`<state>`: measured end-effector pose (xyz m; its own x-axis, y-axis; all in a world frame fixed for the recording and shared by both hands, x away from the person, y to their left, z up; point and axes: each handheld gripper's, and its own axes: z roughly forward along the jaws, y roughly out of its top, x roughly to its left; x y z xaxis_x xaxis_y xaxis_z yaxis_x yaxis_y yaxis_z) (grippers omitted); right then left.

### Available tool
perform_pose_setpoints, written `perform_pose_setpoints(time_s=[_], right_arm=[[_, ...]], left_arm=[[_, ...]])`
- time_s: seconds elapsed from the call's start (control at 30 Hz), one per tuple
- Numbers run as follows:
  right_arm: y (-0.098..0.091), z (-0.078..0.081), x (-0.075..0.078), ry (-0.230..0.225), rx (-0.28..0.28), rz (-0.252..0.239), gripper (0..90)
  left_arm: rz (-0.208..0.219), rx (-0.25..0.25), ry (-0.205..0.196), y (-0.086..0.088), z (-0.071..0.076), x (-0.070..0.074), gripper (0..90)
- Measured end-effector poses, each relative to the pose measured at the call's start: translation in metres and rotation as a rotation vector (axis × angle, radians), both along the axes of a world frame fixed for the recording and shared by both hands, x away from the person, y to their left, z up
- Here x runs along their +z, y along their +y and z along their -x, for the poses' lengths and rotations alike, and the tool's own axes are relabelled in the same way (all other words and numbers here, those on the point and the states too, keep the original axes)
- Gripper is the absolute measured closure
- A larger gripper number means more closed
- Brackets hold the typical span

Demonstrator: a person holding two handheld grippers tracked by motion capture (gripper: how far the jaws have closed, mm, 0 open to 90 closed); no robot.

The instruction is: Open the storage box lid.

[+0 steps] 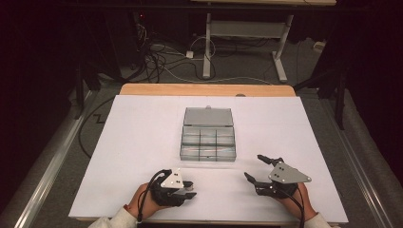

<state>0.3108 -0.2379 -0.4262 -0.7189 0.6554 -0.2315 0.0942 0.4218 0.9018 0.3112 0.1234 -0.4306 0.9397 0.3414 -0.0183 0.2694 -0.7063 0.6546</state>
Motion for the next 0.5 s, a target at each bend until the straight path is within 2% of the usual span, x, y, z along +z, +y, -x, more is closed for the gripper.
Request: perform_pose_setpoints(time_s=[0.13,0.27,0.5], right_arm=[[0.0038,0.0001,-0.0022,0.005,0.010,0.019,28.8],[0.0070,-0.0004,-0.0043,0.005,0.027,0.043,29.3],[0.0092,-0.0022,-0.0063,0.012,0.039,0.054,29.3]], left_arm=[[-0.020,-0.011,-0.009,-0.0015,0.0002,0.0012,67.6],[-0.036,-0.044,-0.021,-0.0035,0.0013,0.0018,83.1],[-0.029,-0.056,-0.024,-0.0024,0.0004,0.0012,83.2]])
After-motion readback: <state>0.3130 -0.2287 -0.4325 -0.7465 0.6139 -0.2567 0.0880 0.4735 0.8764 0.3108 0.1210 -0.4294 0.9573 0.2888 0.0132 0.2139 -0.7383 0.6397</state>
